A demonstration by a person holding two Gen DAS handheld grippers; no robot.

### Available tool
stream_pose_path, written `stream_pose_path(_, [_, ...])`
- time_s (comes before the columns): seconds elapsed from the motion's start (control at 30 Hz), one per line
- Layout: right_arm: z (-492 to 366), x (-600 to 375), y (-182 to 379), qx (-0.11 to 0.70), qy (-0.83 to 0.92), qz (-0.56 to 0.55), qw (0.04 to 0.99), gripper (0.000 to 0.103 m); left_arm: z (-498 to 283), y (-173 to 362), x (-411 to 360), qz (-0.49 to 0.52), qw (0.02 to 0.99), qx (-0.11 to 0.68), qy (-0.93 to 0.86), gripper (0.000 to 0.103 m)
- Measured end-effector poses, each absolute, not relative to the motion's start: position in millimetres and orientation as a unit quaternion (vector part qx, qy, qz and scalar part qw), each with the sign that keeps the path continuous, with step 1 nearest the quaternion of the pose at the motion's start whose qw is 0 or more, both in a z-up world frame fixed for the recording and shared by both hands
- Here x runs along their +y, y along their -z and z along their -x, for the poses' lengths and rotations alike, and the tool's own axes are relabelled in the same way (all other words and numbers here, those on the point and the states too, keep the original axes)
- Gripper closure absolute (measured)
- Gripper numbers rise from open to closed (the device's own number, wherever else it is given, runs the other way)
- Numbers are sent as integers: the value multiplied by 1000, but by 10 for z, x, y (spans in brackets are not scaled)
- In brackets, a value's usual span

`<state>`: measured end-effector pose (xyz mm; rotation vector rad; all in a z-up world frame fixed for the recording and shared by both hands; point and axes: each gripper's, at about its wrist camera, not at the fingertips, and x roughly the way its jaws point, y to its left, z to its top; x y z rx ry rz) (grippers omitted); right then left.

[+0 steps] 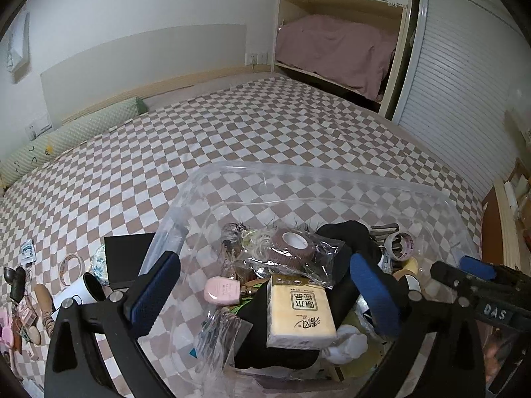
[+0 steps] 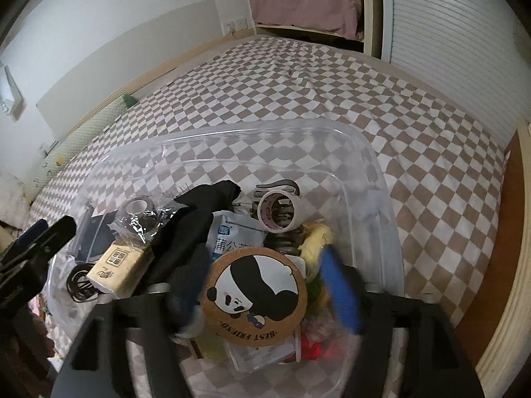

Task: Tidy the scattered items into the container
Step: 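Open the left gripper to drop the bag while the right gripper releases the tape, then raise both open tools up and back away from the clear box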

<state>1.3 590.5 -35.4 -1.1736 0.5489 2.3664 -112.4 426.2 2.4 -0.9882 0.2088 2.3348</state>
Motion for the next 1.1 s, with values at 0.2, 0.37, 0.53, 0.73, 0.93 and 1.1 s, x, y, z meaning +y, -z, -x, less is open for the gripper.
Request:
stream_pose_path(0.2, [-104, 5895, 294, 180, -863, 408, 237, 0, 1032, -103, 4199, 350, 294, 85, -885, 0])
stream_pose_path(0.37, [-113, 5858, 308, 186, -866, 406, 226, 0, 933, -187, 4124, 334, 291, 104, -890, 0])
stream_pose_path(0.53, [-152, 5699, 186, 147, -880, 389, 229, 0, 798, -260, 4001, 322, 278, 104, -899, 0])
stream_pose_path(0.73, [-307, 5513, 24, 140, -893, 368, 217, 0, 611, -347, 3787, 306, 282, 100, -904, 0])
stream_pose_path(0.93, [-468, 5292, -53, 121, -905, 355, 202, 0, 490, -371, 3502, 301, 268, 98, -910, 0])
stream_pose_path(1.1, [-560, 5092, -83, 100, -913, 347, 191, 0, 391, -378, 3164, 305, 250, 85, -915, 0])
